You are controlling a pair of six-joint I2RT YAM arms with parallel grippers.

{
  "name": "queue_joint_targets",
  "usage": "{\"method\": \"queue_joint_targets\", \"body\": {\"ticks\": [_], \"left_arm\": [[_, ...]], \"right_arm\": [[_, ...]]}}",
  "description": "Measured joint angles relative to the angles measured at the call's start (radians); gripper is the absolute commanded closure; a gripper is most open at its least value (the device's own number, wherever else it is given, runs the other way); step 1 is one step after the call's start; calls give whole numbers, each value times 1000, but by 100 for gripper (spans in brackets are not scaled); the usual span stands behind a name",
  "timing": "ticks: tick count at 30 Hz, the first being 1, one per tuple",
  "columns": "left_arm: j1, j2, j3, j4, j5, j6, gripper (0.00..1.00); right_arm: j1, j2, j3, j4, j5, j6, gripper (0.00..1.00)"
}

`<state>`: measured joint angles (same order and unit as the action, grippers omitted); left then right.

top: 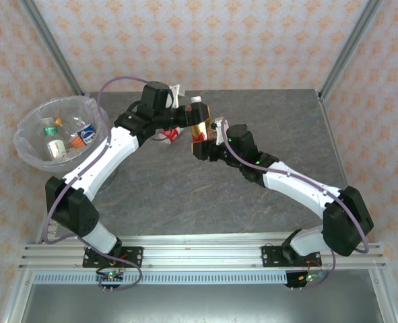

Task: Put the plastic bottles in the bin

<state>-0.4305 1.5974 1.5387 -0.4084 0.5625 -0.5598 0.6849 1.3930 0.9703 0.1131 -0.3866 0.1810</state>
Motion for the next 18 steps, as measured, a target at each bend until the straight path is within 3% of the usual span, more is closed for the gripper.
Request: {"method": "queue_joint_targets", "body": {"ticks": [18], "left_arm": [[-20,23,62,-64,-58,48,19]], "right_arm": [[0,39,79,-83,-39,-9,57]]}}
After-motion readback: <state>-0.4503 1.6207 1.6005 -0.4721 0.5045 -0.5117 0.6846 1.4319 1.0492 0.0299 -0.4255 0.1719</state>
